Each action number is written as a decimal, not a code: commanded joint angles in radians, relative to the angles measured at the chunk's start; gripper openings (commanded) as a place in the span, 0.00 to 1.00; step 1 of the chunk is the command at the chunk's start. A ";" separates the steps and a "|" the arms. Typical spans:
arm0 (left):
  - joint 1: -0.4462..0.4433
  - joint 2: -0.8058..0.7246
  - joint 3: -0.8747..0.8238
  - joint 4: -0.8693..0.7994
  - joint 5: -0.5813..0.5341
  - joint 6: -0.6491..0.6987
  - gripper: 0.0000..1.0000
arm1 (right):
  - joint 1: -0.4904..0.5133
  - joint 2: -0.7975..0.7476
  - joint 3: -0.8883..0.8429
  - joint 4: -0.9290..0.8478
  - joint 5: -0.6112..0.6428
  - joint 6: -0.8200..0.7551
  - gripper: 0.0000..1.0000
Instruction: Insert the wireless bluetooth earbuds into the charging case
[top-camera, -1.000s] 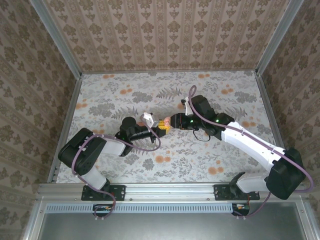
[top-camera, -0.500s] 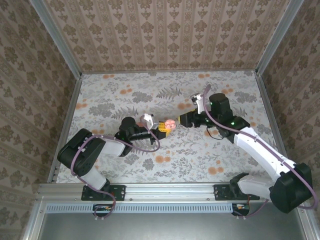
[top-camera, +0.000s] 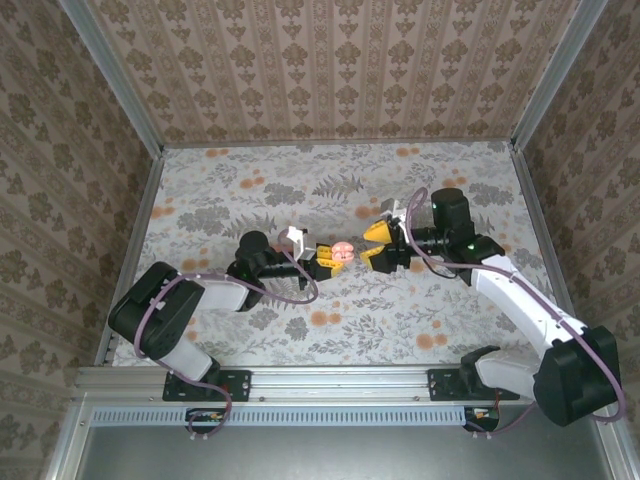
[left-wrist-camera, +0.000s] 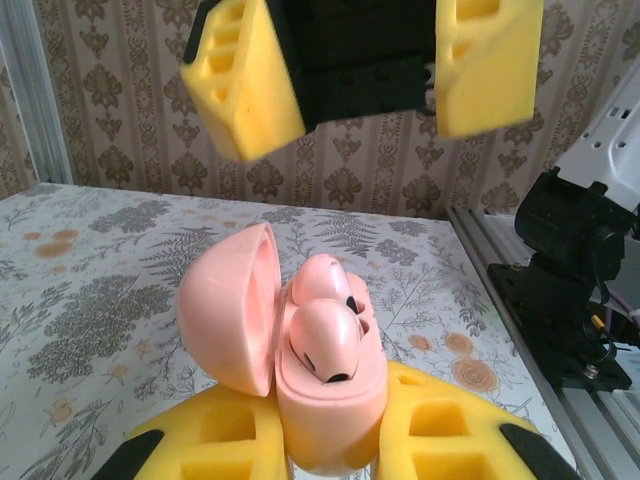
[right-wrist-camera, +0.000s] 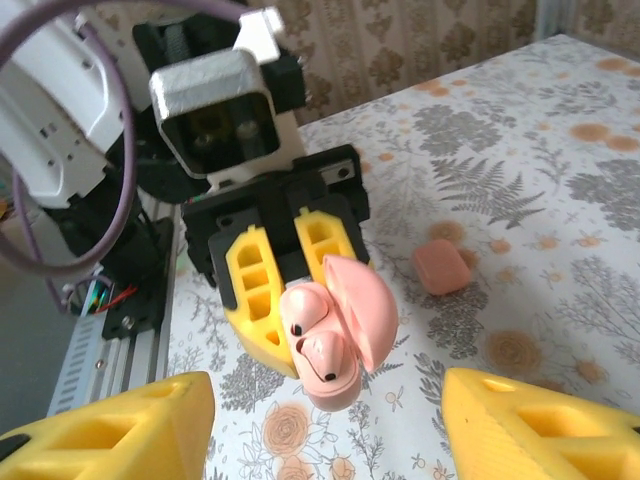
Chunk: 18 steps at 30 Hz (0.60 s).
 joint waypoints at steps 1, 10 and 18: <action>-0.007 -0.023 0.021 0.025 0.046 -0.009 0.11 | -0.004 0.042 -0.014 0.020 -0.108 -0.112 0.63; -0.007 -0.022 0.025 0.024 0.045 -0.005 0.11 | 0.019 0.155 0.027 -0.010 -0.179 -0.170 0.63; -0.007 -0.023 0.029 0.020 0.035 -0.005 0.11 | 0.085 0.246 0.081 -0.041 -0.191 -0.211 0.62</action>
